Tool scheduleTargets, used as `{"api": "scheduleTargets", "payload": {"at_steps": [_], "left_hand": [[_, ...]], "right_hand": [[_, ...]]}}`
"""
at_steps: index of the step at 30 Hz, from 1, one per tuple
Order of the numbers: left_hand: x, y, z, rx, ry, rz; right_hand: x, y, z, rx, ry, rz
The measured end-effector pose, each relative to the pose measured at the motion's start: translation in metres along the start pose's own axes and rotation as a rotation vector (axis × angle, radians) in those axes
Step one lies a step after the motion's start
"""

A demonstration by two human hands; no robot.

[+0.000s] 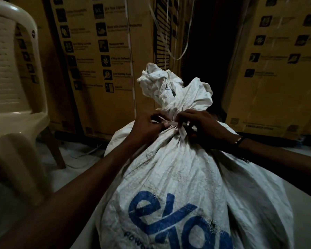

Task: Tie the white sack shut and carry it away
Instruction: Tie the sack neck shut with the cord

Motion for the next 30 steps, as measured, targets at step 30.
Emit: {"api": "scheduleTargets", "payload": {"at_steps": [30], "left_hand": [[-0.003, 0.003, 0.008, 0.119, 0.129, 0.248]], "right_hand": [[0.006, 0.018, -0.006, 0.270, 0.045, 0.082]]}}
Point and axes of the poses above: each hand's wrist, its own x-axis towards the middle knuckle, its own z-axis out of the palm, y = z × x, the point moved 1 cm from there along x, towards the middle knuckle, and after that the axes turned 6 degrees about -z, right-handed, at the moved point
